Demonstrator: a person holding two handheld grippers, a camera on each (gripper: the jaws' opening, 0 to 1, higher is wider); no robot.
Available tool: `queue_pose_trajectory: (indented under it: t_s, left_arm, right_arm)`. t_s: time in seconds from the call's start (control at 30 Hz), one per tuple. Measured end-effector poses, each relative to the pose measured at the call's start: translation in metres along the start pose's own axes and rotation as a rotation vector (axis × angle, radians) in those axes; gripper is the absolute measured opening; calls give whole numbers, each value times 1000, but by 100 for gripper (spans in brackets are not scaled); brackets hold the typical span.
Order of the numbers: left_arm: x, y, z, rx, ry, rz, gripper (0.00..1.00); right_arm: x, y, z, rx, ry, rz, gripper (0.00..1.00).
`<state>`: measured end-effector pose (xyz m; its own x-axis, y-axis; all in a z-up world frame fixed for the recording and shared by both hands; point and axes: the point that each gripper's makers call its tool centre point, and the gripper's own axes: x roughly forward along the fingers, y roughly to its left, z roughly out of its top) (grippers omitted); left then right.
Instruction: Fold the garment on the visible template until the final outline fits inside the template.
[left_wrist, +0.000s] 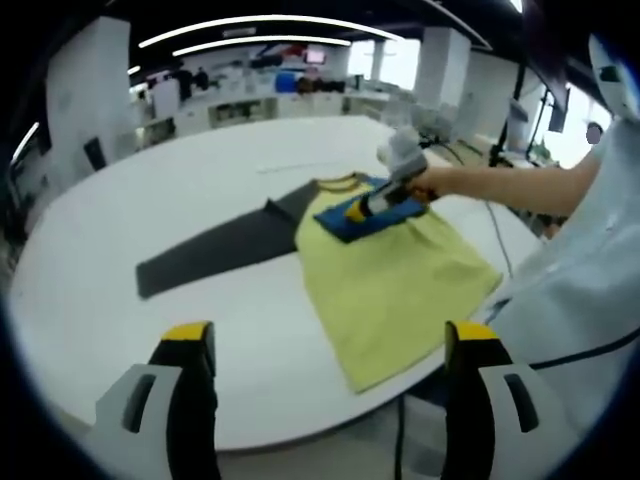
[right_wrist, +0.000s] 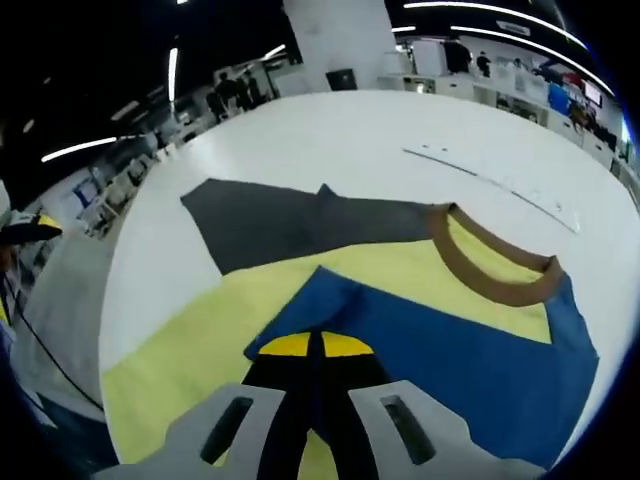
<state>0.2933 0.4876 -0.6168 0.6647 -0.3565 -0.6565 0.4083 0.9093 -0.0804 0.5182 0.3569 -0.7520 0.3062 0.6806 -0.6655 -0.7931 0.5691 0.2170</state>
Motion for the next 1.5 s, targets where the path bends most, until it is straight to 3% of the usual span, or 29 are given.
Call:
queue_pose_trajectory:
  t_s: [0.83,1.17,1.3,1.5]
  left_arm:
    - [-2,-1,-1,-2,-1,4,91]
    - [-2,-1,-1,-1,-7,5,91]
    - [-2,-2,-2,2,-2,2,91]
    - [-2,-2,0,6,-9,2,91]
  right_arm:
    - [14,63,39,-80,-43,128,7]
    - [14,61,42,-84,-50,123,10]
    - [8,65,46,4,-78,158,12]
    - [4,57,47,2,-90,128,18]
